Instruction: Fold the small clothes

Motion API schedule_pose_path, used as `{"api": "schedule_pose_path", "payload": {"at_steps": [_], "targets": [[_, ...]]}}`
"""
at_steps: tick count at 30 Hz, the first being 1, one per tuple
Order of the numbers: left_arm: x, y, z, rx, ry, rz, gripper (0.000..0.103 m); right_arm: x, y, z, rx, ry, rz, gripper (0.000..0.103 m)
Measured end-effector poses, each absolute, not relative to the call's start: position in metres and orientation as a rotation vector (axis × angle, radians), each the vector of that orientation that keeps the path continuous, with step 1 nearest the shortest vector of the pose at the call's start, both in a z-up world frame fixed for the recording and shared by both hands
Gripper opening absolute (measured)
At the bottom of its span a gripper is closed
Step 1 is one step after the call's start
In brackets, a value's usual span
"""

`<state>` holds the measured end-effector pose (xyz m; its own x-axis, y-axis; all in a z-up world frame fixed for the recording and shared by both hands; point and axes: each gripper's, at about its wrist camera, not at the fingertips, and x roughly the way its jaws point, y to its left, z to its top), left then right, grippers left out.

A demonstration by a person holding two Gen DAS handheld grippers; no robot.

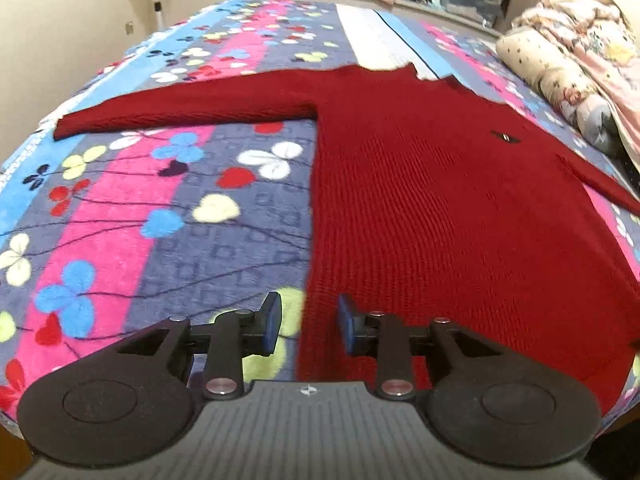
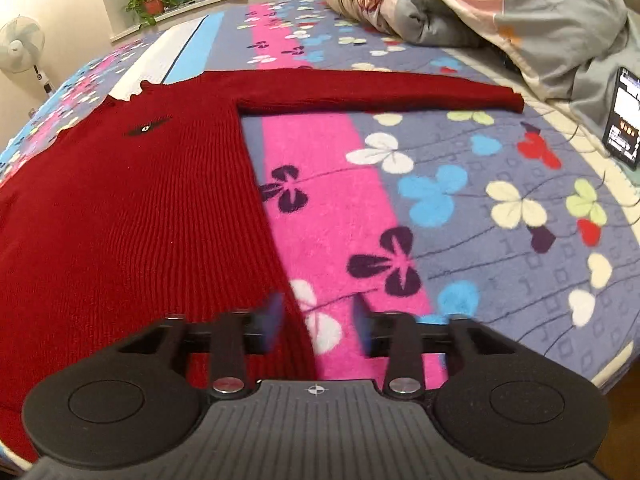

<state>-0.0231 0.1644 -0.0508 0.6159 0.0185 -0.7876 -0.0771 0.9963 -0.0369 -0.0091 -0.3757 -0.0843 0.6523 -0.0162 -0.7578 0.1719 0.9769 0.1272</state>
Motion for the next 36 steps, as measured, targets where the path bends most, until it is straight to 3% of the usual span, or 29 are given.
{"api": "schedule_pose_path", "payload": {"at_steps": [2, 4, 7, 9, 16, 20, 25, 29, 31, 32, 36], "targets": [[-0.02, 0.158, -0.056, -0.057, 0.93, 0.042, 0.034, 0.0, -0.376, -0.096, 0.209, 0.919, -0.083, 0.046], [-0.017, 0.155, -0.063, -0.058, 0.956, 0.034, 0.041, 0.002, -0.37, -0.108, 0.2, 0.991, -0.075, 0.047], [-0.012, 0.158, -0.069, -0.058, 0.971, 0.048, 0.041, 0.002, -0.361, -0.106, 0.137, 0.987, -0.057, 0.047], [-0.012, 0.158, -0.068, -0.063, 0.956, 0.049, 0.041, -0.002, -0.358, -0.103, 0.141, 0.975, 0.003, 0.012], [-0.015, 0.156, -0.06, -0.081, 0.911, 0.036, 0.041, -0.011, -0.364, -0.095, 0.14, 0.955, -0.025, 0.007], [-0.013, 0.154, -0.067, -0.054, 0.955, 0.059, 0.041, -0.007, -0.363, -0.098, 0.134, 0.95, -0.062, 0.013], [-0.013, 0.156, -0.067, -0.053, 0.949, 0.07, 0.041, -0.018, -0.357, -0.073, 0.115, 0.759, -0.05, 0.038], [-0.011, 0.154, -0.076, -0.036, 0.994, 0.073, 0.048, -0.007, -0.35, -0.097, 0.099, 0.899, 0.02, 0.049], [-0.01, 0.154, -0.082, -0.032, 1.023, 0.074, 0.048, -0.003, -0.345, -0.117, 0.041, 0.995, -0.007, 0.049], [-0.01, 0.154, -0.082, -0.03, 1.019, 0.075, 0.048, -0.004, -0.345, -0.116, 0.038, 0.983, -0.017, 0.054], [-0.015, 0.153, -0.07, -0.036, 0.943, 0.069, 0.049, -0.012, -0.35, -0.094, 0.107, 0.856, 0.001, 0.053]]}}
